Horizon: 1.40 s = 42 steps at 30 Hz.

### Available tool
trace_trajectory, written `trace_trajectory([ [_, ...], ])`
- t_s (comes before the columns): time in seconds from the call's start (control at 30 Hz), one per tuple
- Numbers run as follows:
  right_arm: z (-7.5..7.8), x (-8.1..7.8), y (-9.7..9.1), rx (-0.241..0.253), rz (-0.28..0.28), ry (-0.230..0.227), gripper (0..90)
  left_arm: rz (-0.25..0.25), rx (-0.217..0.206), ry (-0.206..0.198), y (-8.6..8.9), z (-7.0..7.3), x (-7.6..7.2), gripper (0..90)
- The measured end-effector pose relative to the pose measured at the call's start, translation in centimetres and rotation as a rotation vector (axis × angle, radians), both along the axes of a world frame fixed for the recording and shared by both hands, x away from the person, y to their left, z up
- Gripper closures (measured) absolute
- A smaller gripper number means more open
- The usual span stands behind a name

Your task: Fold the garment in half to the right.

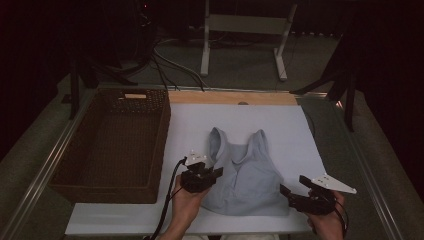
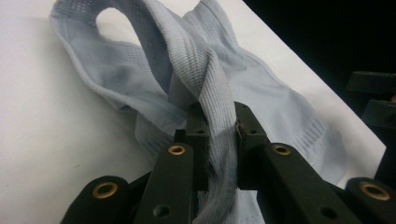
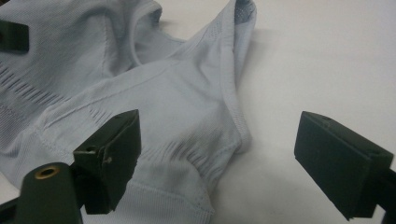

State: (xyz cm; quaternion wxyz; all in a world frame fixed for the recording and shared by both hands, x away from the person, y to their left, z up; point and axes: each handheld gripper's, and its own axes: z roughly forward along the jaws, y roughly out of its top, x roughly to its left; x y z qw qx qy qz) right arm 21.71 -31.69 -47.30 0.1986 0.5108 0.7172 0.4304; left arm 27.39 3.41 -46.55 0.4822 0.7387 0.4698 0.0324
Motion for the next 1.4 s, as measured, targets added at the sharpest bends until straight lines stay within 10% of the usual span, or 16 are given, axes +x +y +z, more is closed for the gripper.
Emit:
trace_trajectory([
  [1.4,-0.1,0.0,-0.1,0.000,-0.002,0.001,14.9,-0.080,-0.070,0.025,-3.9,1.1,0.3,81.4],
])
